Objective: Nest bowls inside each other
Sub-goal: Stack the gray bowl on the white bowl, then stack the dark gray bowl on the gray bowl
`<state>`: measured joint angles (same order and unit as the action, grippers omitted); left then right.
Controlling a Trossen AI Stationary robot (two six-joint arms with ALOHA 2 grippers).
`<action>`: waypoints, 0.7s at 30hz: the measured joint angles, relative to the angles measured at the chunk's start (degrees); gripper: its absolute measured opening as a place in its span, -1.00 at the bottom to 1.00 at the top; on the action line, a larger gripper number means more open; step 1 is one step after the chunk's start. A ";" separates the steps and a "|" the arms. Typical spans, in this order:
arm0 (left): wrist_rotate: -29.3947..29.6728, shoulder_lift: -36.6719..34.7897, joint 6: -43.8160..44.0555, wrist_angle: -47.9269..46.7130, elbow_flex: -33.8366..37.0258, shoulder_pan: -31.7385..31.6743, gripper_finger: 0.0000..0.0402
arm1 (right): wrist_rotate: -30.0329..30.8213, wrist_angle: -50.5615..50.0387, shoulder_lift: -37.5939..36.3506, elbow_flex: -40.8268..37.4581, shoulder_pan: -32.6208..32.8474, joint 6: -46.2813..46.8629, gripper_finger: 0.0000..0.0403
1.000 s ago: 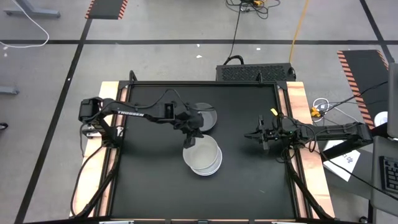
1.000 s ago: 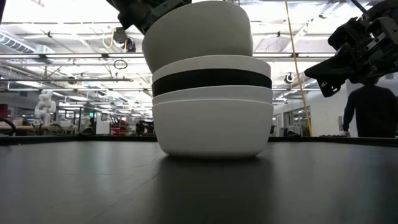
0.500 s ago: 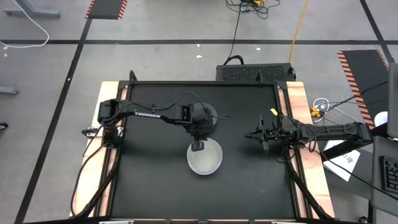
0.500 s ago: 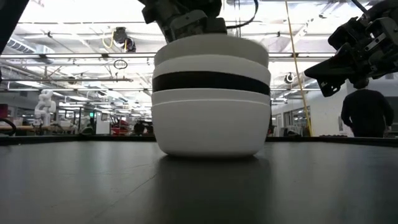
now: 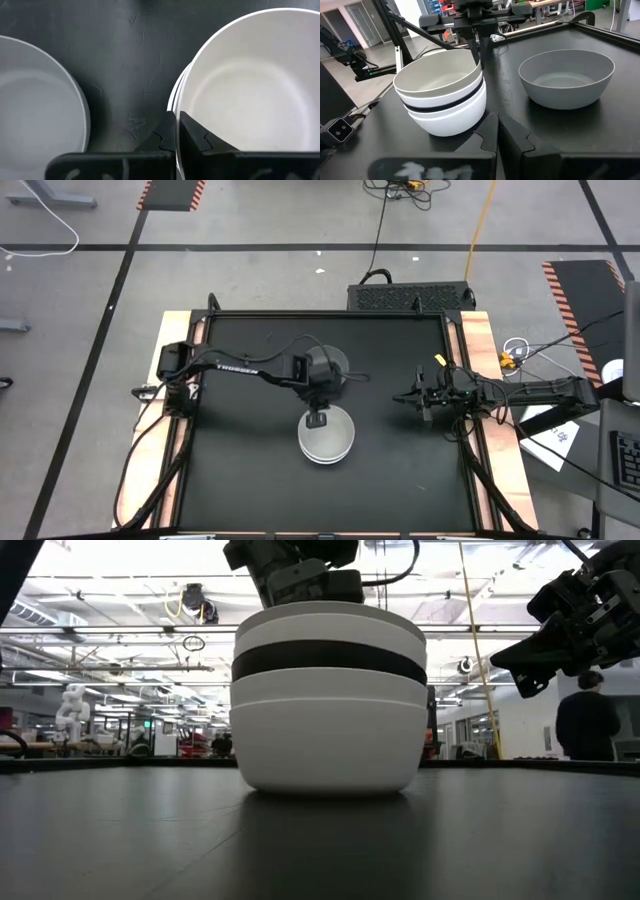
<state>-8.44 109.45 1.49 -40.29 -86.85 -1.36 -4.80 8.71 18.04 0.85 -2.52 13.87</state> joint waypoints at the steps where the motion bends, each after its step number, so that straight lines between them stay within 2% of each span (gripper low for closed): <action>1: 0.17 0.00 -0.09 0.00 0.01 0.10 -0.98 | 0.00 0.00 0.00 0.01 0.02 0.03 -1.00; 10: 0.01 0.09 -3.08 0.61 0.06 1.40 -0.71 | 0.00 0.00 0.00 0.00 0.02 0.46 -1.00; 15: -0.06 0.03 -3.34 1.55 0.07 2.31 -0.46 | 0.00 0.02 0.00 0.00 0.01 0.46 -1.00; 21: 3.70 -1.56 -3.33 2.77 0.20 2.73 -0.11 | 0.00 0.02 0.00 0.01 0.00 0.46 -1.00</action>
<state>-4.74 107.89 -1.84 -37.53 -86.65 1.37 -4.80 8.73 18.04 0.86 -2.52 14.33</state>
